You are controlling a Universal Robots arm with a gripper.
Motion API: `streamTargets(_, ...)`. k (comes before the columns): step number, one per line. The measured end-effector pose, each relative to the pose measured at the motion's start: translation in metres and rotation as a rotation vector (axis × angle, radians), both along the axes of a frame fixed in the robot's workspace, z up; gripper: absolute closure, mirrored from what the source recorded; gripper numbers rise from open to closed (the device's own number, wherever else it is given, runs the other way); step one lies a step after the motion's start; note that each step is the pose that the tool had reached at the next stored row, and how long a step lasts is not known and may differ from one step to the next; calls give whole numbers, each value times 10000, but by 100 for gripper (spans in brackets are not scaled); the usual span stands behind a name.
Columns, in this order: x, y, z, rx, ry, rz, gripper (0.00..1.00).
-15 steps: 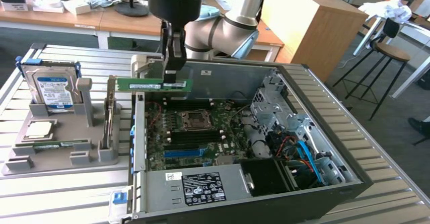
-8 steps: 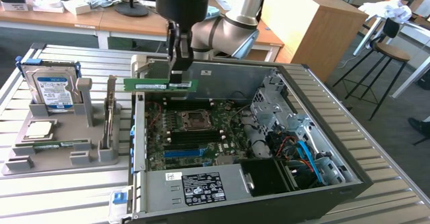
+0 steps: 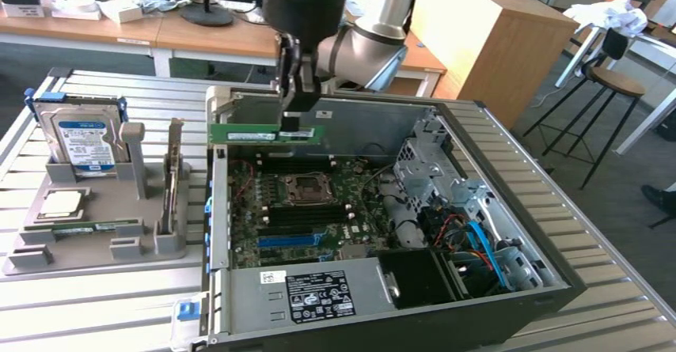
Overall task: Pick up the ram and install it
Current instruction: 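Pick up the ram and move it above insertion slot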
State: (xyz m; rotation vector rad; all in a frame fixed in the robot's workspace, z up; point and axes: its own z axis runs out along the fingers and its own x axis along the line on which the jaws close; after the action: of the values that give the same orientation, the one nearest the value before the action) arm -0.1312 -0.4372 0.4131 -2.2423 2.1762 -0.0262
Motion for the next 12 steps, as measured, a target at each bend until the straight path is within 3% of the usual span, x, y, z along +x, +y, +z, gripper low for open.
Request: streamTargets(12,254,0,0,1,0,0,89)
